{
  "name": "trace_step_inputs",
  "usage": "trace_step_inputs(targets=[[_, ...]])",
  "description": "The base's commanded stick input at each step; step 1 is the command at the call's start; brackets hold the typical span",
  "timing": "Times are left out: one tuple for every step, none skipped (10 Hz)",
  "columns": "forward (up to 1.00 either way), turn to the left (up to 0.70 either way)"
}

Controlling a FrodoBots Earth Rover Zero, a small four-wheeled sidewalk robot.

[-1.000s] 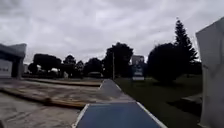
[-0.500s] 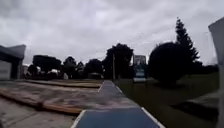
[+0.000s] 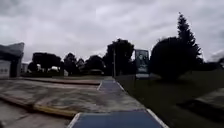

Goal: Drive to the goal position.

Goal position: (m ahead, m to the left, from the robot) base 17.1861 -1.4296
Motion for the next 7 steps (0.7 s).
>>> trace_step_inputs(targets=[[0.50,0.00],[0.50,0.00],[0.50,0.00],[0.50,0.00],[0.50,0.00],[0.50,0.00],[0.50,0.00]])
